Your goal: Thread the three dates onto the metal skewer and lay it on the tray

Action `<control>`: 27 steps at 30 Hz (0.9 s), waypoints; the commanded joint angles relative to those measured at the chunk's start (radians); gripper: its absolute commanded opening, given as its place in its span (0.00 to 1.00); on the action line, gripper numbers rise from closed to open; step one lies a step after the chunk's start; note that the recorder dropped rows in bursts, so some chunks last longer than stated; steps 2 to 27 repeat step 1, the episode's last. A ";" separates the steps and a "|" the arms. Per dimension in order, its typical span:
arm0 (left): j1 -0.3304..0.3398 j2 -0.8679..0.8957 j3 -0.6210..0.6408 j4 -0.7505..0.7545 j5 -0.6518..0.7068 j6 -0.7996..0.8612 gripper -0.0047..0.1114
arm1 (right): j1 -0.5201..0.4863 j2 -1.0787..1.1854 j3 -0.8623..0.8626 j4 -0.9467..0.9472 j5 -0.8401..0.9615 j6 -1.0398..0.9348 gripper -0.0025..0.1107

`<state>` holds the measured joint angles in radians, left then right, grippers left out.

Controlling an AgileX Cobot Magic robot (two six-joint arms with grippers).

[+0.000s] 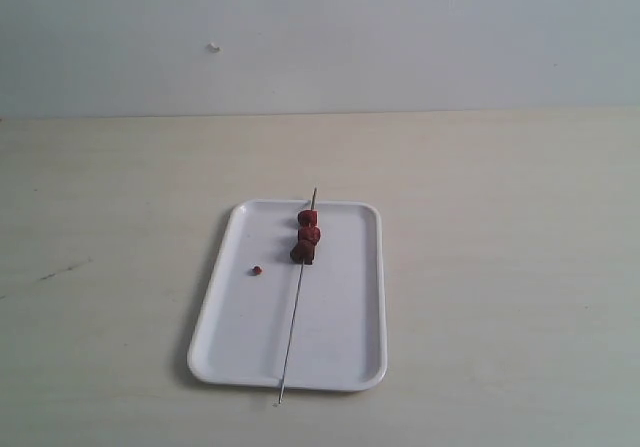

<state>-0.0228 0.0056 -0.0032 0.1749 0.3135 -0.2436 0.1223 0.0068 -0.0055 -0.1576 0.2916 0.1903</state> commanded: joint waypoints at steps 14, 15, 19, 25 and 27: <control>0.003 -0.006 0.003 0.003 -0.002 0.002 0.04 | -0.006 -0.007 0.006 -0.001 -0.005 -0.006 0.02; 0.003 -0.006 0.003 0.003 -0.002 0.002 0.04 | -0.006 -0.007 0.006 -0.001 -0.005 -0.006 0.02; 0.003 -0.006 0.003 0.003 -0.002 0.002 0.04 | -0.006 -0.007 0.006 -0.001 -0.005 -0.006 0.02; 0.003 -0.006 0.003 0.003 -0.002 0.002 0.04 | -0.006 -0.007 0.006 -0.001 -0.005 -0.006 0.02; 0.003 -0.006 0.003 0.003 -0.002 0.002 0.04 | -0.006 -0.007 0.006 -0.001 -0.005 -0.006 0.02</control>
